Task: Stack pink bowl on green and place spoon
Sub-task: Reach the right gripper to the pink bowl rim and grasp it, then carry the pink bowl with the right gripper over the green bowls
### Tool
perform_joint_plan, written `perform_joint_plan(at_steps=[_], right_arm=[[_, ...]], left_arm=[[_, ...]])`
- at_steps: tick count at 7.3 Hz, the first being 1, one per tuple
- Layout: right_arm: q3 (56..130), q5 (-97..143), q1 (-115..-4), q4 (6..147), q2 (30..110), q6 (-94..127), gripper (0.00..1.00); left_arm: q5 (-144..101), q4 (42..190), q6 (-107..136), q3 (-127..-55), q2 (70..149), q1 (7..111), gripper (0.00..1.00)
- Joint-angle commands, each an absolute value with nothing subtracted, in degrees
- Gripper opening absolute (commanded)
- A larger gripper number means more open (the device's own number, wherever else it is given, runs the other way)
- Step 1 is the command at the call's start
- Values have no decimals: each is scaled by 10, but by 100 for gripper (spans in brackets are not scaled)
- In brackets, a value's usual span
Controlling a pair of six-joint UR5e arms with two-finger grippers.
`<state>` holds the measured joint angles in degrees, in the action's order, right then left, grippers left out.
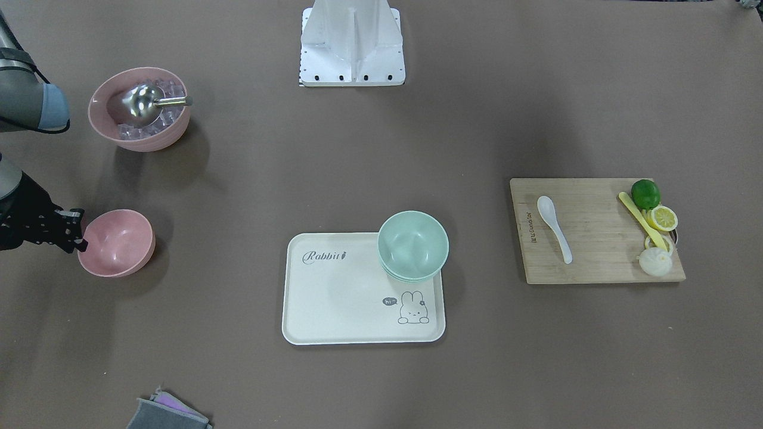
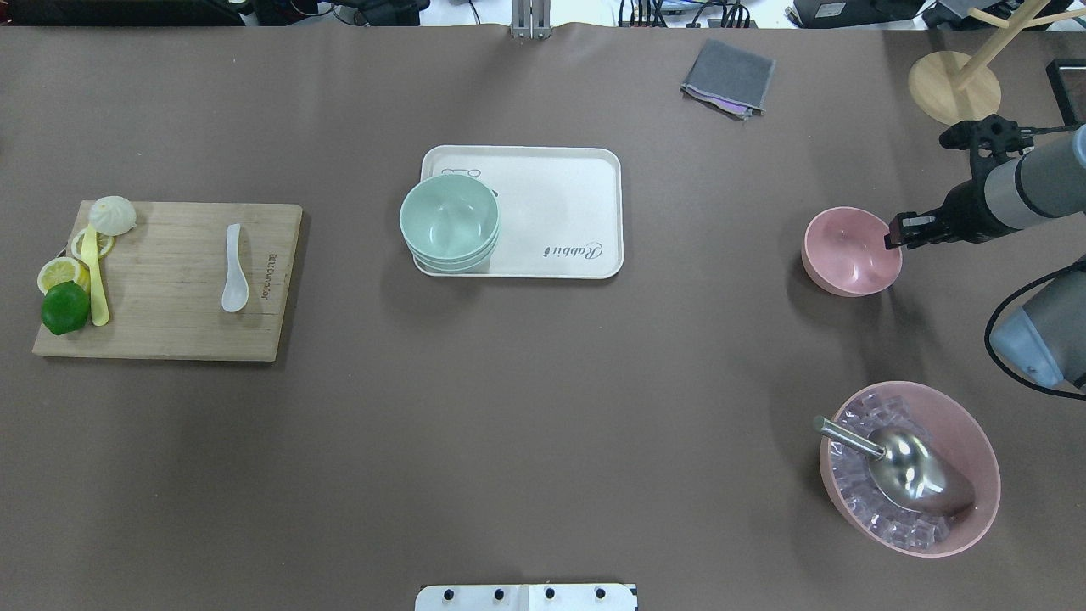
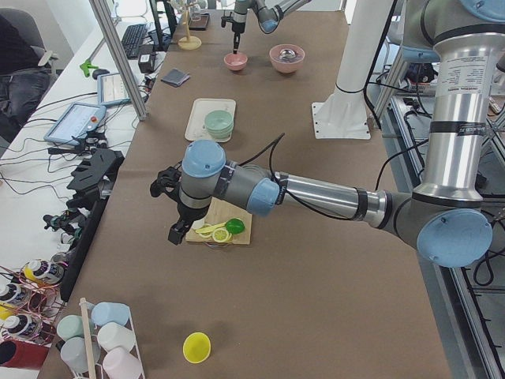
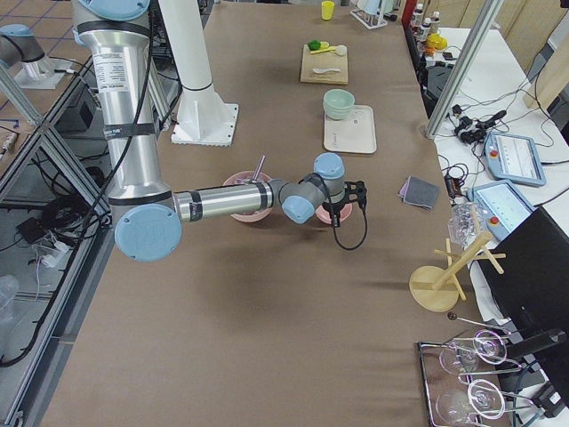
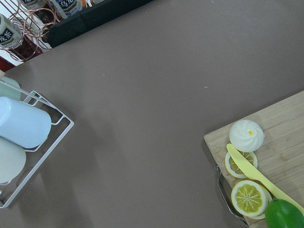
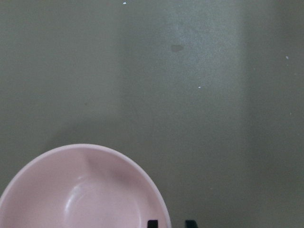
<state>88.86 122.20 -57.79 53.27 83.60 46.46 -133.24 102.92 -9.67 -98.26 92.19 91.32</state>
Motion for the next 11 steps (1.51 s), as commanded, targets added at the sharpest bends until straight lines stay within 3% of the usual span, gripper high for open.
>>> perform_joint_plan(at_steps=[1, 2, 3, 5, 11], right_arm=[[888, 1222, -572, 533, 836, 464, 31], [888, 1219, -570, 533, 836, 464, 31], [889, 1220, -570, 533, 836, 465, 24], [892, 1221, -570, 533, 834, 464, 0], [895, 1216, -548, 579, 630, 465, 0]], left_arm=[[-1332, 1030, -97, -983, 919, 913, 98], [-1333, 1030, -97, -983, 918, 913, 98], [-1333, 1030, -97, -983, 918, 913, 98], [-1333, 1030, -97, -984, 914, 913, 98], [-1333, 1041, -96, -981, 911, 911, 98]])
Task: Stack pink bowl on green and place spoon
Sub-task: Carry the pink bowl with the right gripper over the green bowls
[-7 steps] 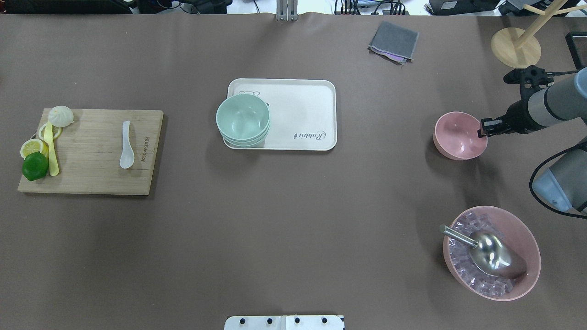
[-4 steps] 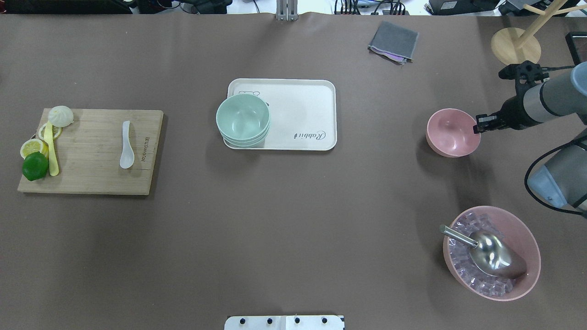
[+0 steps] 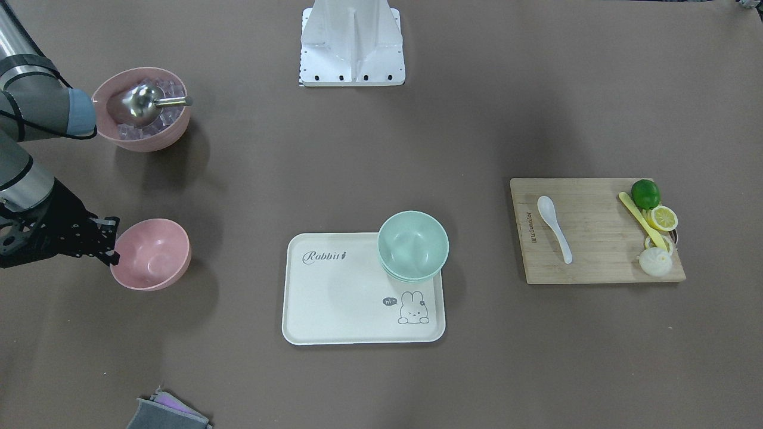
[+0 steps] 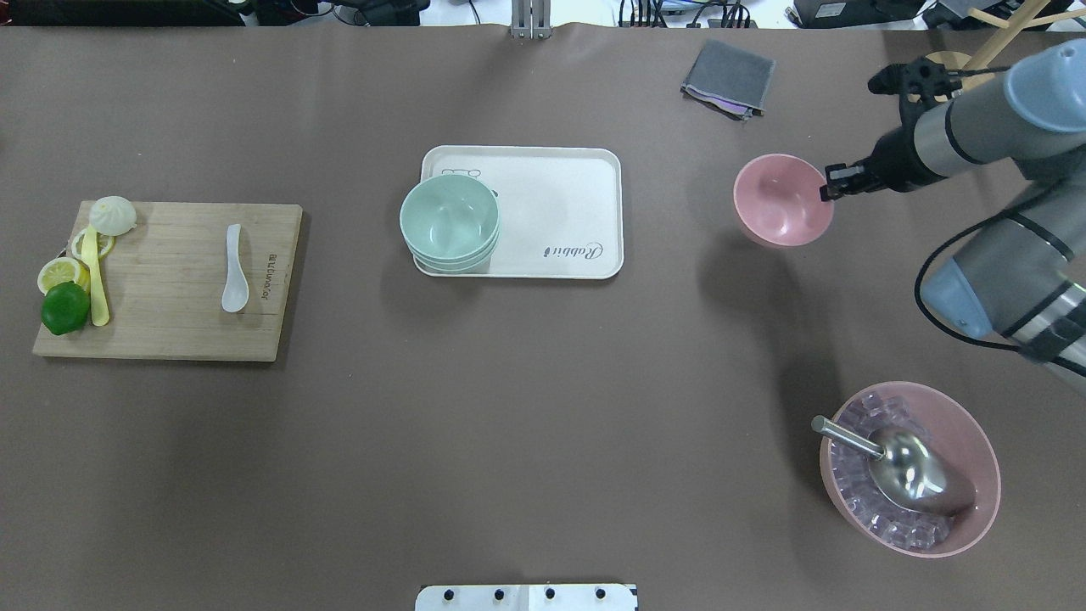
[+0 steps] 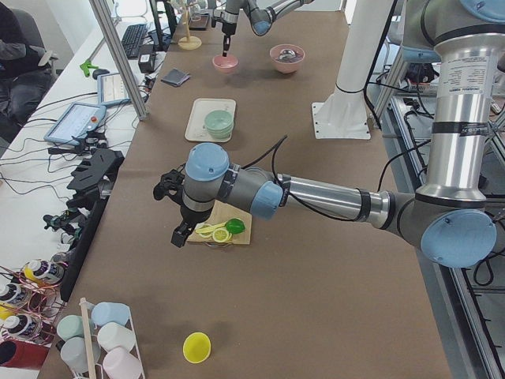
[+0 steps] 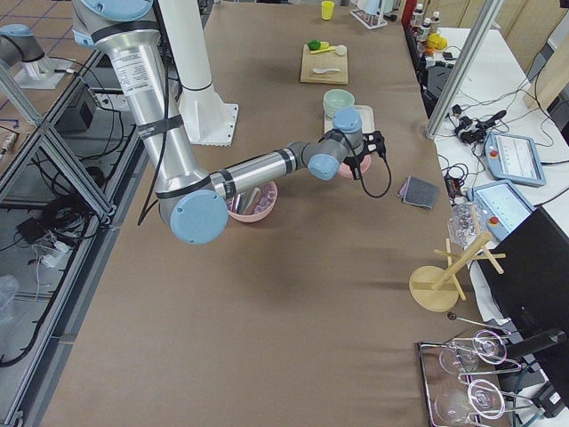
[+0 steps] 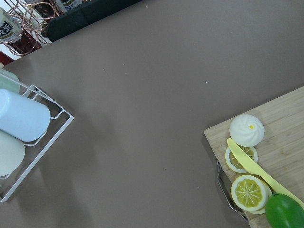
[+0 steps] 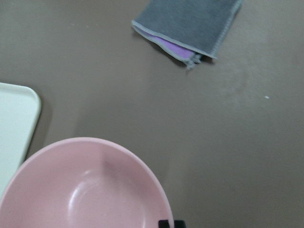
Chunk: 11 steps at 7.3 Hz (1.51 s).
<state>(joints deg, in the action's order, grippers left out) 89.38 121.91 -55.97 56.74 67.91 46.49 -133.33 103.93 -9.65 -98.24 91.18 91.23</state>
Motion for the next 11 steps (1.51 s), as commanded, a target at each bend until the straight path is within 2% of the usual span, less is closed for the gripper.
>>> perform_joint_plan(at_steps=[1, 5, 7, 8, 11], right_arm=[[897, 1214, -535, 598, 602, 492, 0], [890, 1094, -406, 858, 407, 675, 0], [755, 1076, -377, 863, 297, 733, 0], [727, 1054, -359, 862, 282, 735, 0], [722, 1013, -325, 858, 293, 742, 0]], left_arm=[[-1333, 1042, -96, -980, 911, 911, 98], [-1334, 1045, -97, -980, 911, 910, 98], [-1333, 1045, -97, -978, 911, 910, 98], [-1334, 1046, -97, -978, 911, 910, 98], [-1338, 1078, -97, -976, 887, 910, 98]])
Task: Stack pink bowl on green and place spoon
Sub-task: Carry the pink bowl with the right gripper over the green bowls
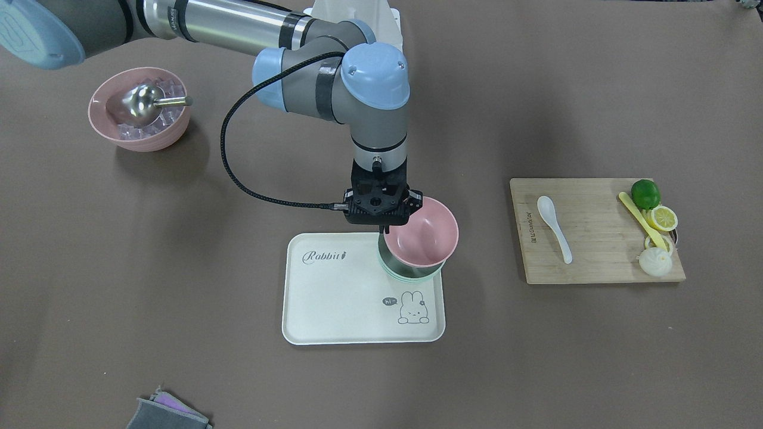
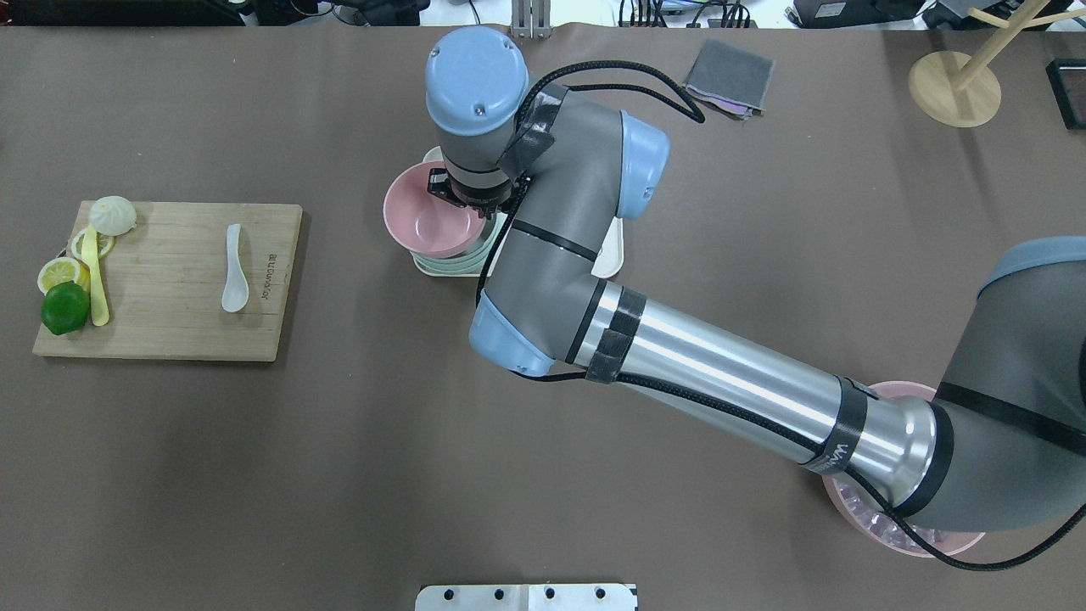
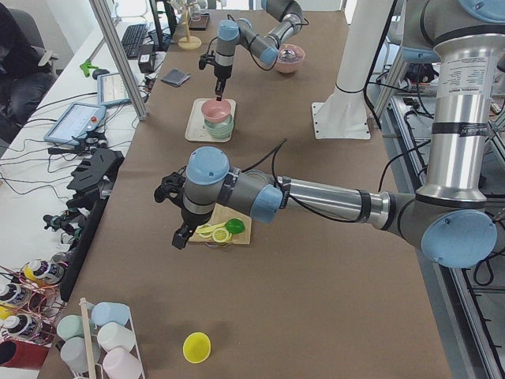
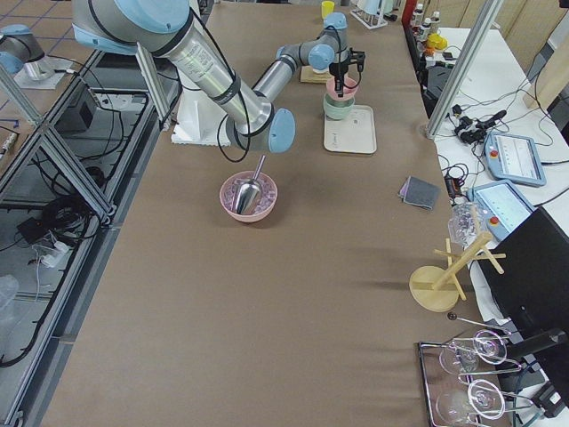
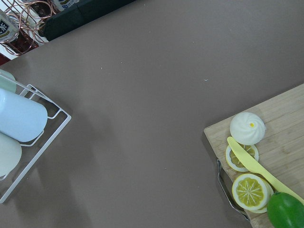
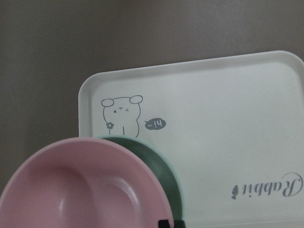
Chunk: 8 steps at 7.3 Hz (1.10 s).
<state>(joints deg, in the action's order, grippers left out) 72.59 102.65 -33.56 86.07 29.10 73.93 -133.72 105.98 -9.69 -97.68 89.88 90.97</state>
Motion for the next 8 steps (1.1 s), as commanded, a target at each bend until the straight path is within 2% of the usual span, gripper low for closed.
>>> perform_joint_plan(at_steps=[1, 8], right_arm=[[722, 1012, -325, 857, 294, 738, 0], [718, 997, -334, 854, 294, 734, 0]], left_arm=[[-1338, 1079, -97, -976, 885, 910, 98], [-1338, 1079, -97, -976, 885, 910, 98]])
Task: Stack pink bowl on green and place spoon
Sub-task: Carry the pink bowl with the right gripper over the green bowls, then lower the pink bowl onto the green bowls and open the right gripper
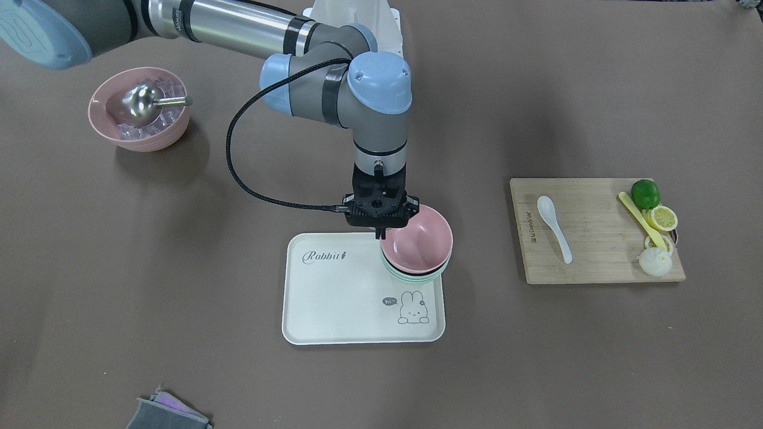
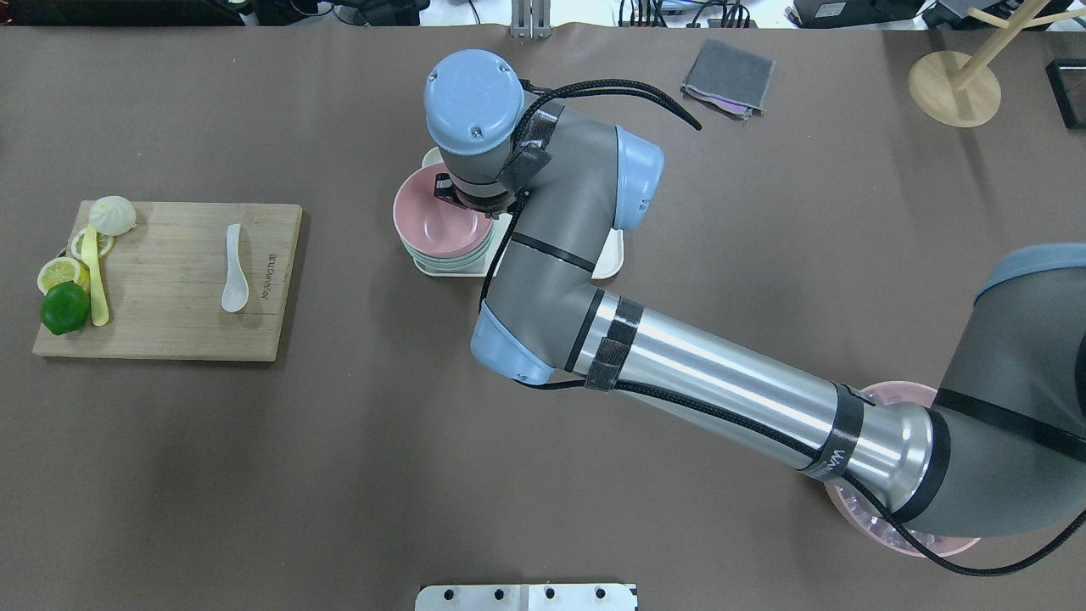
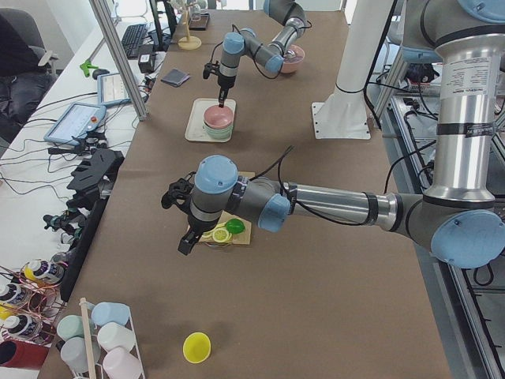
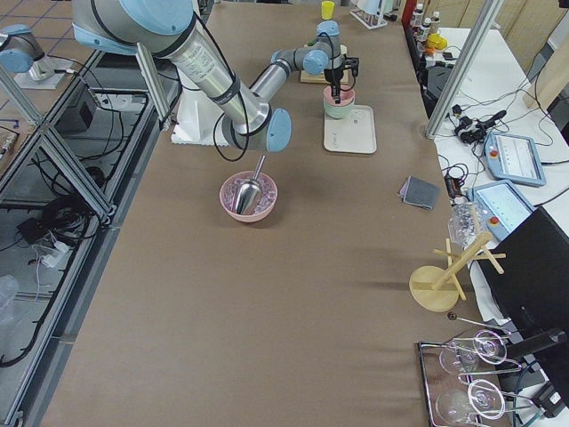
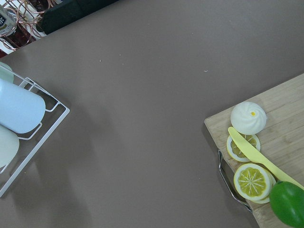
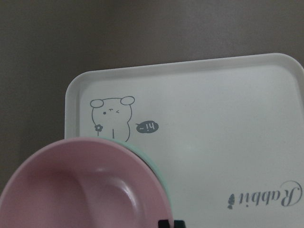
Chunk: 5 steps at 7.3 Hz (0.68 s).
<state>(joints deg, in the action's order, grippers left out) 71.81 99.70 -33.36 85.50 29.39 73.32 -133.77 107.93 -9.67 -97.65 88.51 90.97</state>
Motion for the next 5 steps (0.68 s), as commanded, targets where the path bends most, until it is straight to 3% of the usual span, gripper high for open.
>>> perform_joint_plan(at_steps=[1, 5], right_arm=[[709, 997, -333, 840, 294, 734, 0], [695, 998, -332, 820, 294, 733, 0]], left_arm=[[-1338, 1080, -97, -976, 885, 910, 98], [-1338, 1079, -97, -976, 885, 910, 98]])
